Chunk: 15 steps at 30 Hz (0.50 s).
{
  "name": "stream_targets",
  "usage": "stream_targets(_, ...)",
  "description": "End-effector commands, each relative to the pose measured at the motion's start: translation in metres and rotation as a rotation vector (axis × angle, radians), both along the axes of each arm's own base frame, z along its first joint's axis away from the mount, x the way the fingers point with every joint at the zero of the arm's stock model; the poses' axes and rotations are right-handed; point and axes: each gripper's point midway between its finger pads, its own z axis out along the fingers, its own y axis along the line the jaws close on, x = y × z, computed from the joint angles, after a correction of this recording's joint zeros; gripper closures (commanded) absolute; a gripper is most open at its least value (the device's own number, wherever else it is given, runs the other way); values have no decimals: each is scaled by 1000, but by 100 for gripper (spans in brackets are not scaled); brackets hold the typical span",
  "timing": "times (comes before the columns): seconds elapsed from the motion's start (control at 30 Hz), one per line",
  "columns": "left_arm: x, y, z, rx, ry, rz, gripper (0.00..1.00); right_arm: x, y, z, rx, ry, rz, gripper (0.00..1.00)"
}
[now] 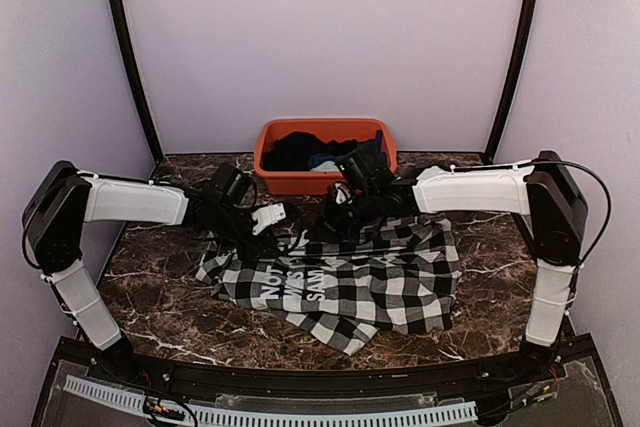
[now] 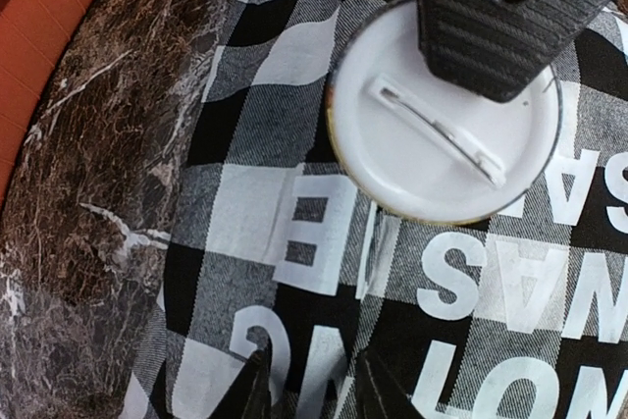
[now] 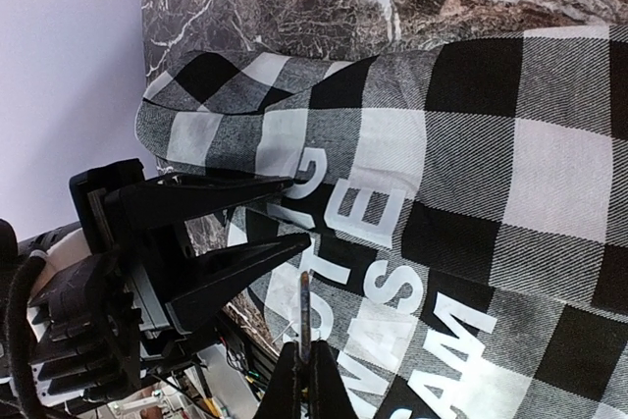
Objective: Pin the brooch onto the clothing
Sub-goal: Pick up the flattened clothing from the center of the board.
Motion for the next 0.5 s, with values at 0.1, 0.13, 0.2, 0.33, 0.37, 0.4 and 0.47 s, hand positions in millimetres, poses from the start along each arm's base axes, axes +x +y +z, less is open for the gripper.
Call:
stream_targets(0.1, -10, 0, -8, 8, 56, -25, 69, 4, 3, -2, 14, 9, -5, 100)
stream_targets(0.13, -10, -1, -11, 16, 60, -24, 69, 4, 3, -2, 13, 10, -5, 100)
stream_targets(0.2, -8, -1, -16, 34, 67, -17, 73, 3, 3, -3, 14, 16, -6, 100)
stream_targets(0.33, -6, -5, -21, 51, 93, -6, 97, 1, 1, -6, 8, 34, -8, 100)
stream_targets(0.37, -5, -5, -21, 52, 99, 1, 98, 0, 1, -8, 6, 40, -9, 100)
stream_targets(0.4, -4, -6, -18, 47, 94, 5, 99, -1, 0, -8, 4, 44, -11, 100)
stream_targets(0.47, -3, -8, -11, 24, 83, 12, 99, -3, -2, -11, -1, 57, -13, 100)
